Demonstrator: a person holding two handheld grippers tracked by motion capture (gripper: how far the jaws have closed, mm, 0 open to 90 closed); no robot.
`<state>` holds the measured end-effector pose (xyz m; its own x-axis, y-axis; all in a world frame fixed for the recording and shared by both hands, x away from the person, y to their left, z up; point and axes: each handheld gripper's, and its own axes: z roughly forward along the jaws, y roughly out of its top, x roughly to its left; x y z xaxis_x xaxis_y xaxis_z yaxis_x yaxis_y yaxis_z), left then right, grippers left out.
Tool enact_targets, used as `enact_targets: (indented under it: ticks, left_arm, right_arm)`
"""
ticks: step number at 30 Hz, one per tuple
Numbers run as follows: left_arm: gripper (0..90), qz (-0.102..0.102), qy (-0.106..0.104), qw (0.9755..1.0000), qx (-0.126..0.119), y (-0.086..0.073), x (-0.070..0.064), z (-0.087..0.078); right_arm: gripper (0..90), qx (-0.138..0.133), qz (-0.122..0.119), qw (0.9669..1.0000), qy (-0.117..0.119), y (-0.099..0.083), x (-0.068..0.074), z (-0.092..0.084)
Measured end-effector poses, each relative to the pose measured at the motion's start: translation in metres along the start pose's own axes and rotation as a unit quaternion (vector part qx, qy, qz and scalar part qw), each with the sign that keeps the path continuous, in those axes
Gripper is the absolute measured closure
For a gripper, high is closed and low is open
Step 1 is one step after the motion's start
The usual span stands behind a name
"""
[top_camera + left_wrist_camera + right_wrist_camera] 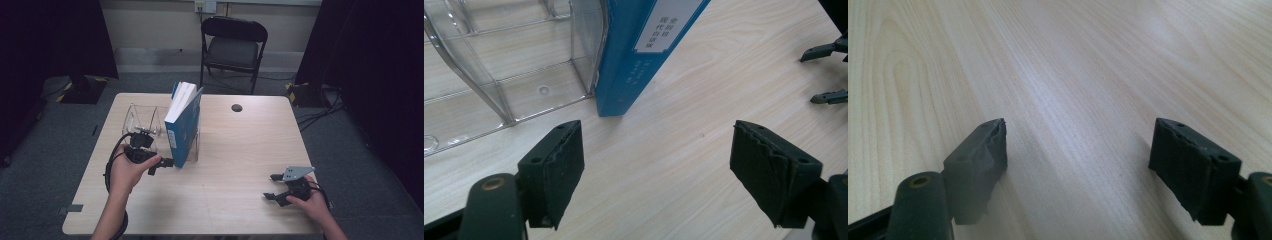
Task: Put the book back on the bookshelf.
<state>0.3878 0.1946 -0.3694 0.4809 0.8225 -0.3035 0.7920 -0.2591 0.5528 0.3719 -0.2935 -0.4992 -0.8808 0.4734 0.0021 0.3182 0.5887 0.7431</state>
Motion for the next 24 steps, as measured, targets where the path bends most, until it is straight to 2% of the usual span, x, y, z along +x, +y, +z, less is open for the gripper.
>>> enact_targets:
  ticks: [2, 8, 12, 24]
  left_arm:
    - [21.3, -0.002, 0.0, 1.0, -0.002, -0.001, 0.001, 0.001]
    - [19.2, 0.008, -0.004, 0.9999, 0.008, -0.01, 0.005, 0.012]
    - [19.5, 0.003, -0.009, 0.9999, 0.009, -0.015, 0.008, 0.016]
    - [20.0, 0.005, -0.01, 0.9999, 0.011, -0.025, 0.014, 0.025]
  right_arm:
    - [22.3, 0.0, 0.0, 1.0, 0.0, 0.0, 0.0, 0.0]
    - [22.3, 0.0, 0.0, 1.0, 0.0, 0.0, 0.0, 0.0]
    - [22.3, 0.0, 0.0, 1.0, 0.0, 0.0, 0.0, 0.0]
    - [22.3, 0.0, 0.0, 1.0, 0.0, 0.0, 0.0, 0.0]
